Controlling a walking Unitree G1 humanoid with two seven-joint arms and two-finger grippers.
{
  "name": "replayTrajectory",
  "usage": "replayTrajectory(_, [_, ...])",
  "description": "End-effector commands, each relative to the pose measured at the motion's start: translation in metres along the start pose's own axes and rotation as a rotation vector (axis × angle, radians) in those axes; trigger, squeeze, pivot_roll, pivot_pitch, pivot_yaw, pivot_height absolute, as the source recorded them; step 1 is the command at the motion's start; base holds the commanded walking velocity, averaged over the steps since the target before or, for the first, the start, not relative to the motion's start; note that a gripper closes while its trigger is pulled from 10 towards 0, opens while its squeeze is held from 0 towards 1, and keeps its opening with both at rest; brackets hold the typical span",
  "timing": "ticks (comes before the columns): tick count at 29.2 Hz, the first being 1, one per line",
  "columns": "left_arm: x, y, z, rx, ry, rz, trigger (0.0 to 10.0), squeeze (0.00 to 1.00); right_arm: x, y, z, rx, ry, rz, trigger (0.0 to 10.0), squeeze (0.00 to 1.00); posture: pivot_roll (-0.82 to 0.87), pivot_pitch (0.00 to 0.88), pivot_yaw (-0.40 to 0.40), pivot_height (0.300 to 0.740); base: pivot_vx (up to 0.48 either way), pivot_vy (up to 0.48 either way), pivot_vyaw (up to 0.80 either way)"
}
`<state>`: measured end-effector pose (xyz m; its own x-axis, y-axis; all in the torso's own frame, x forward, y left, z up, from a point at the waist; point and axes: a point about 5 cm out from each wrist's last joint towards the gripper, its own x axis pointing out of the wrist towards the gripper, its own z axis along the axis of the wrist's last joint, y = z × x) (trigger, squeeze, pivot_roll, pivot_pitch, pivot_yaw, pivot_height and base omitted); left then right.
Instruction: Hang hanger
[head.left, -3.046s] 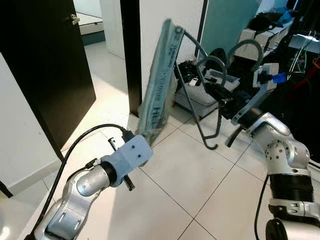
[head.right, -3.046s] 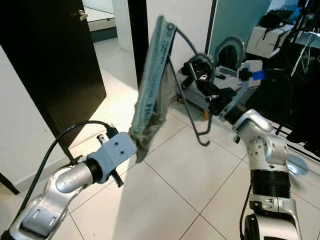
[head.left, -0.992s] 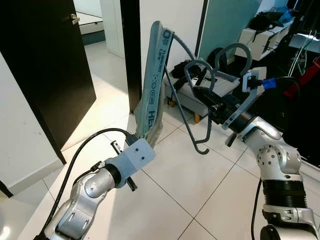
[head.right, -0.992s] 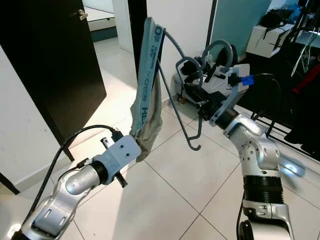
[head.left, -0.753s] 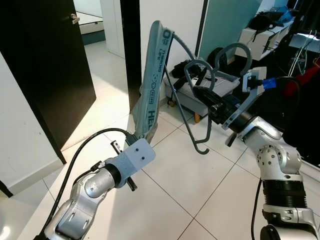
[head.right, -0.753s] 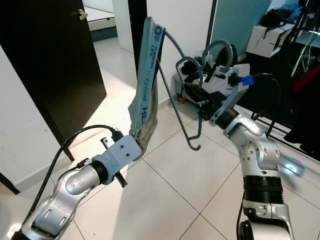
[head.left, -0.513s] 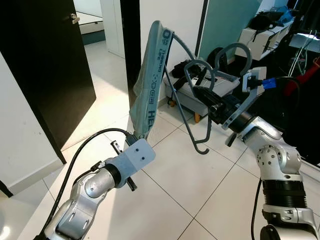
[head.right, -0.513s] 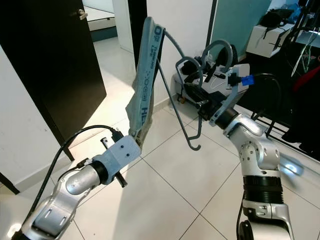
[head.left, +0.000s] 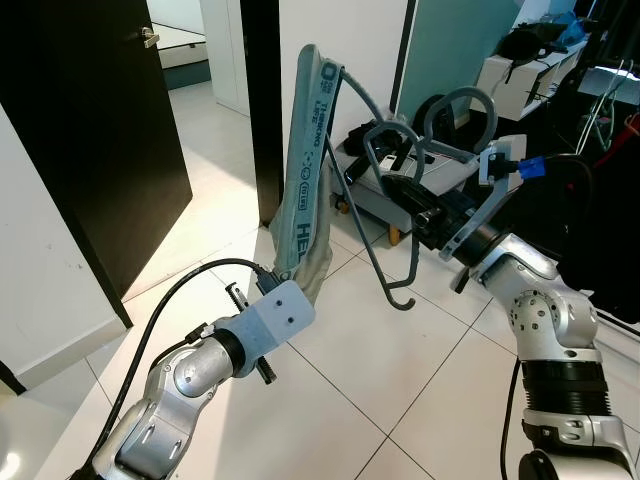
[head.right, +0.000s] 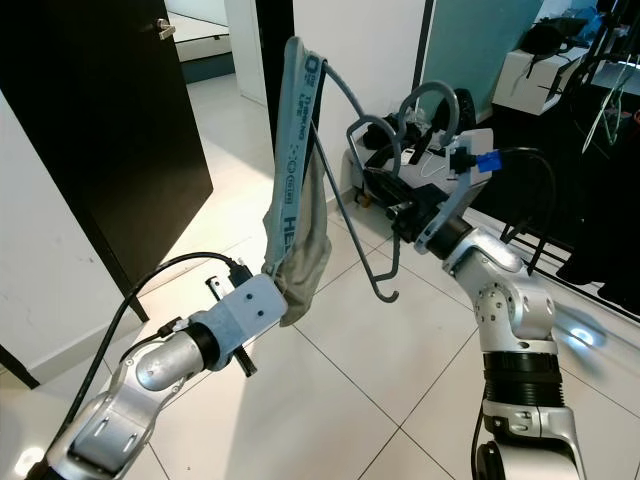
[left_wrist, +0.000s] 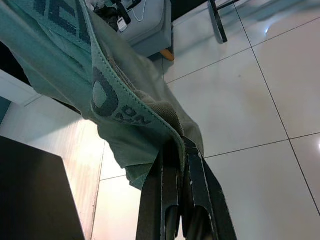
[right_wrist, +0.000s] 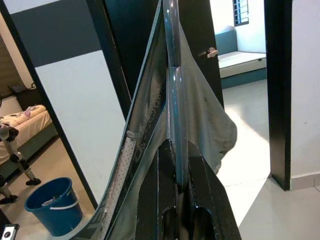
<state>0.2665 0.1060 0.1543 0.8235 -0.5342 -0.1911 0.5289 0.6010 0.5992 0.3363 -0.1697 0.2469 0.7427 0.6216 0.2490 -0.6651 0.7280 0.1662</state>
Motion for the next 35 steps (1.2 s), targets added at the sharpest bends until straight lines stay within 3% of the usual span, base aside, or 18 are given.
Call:
replayTrajectory(1, [0.003, -0.006, -0.002, -0.001, 0.011, -0.029, 10.0, 0.00, 0.000, 0.004, 0.007, -0.015, -0.042, 0.017, 10.0, 0.00, 0.00, 0.000, -0.015, 0.740, 0.000, 0.000, 0.00])
replayTrajectory(12, [0.003, -0.003, -0.005, -0.021, 0.024, -0.005, 10.0, 0.00, 0.006, 0.004, 0.008, 0.008, -0.069, 0.027, 10.0, 0.00, 0.02, 0.000, -0.021, 0.740, 0.000, 0.000, 0.00])
replayTrajectory(24, [0.003, 0.022, -0.009, -0.017, 0.038, 0.130, 10.0, 0.00, 0.020, 0.010, 0.005, 0.031, -0.083, 0.052, 10.0, 0.00, 0.04, 0.000, -0.014, 0.740, 0.000, 0.000, 0.00])
replayTrajectory(32, [0.006, 0.022, 0.000, -0.076, -0.004, 0.158, 10.0, 0.00, 0.022, 0.014, 0.007, 0.041, -0.094, 0.074, 10.0, 0.00, 0.04, 0.000, -0.018, 0.740, 0.000, 0.000, 0.00])
replayTrajectory(35, [0.008, 0.017, -0.004, -0.059, 0.012, 0.152, 10.0, 0.00, 0.022, 0.012, 0.006, 0.044, -0.095, 0.059, 10.0, 0.00, 0.04, 0.000, -0.024, 0.740, 0.000, 0.000, 0.00])
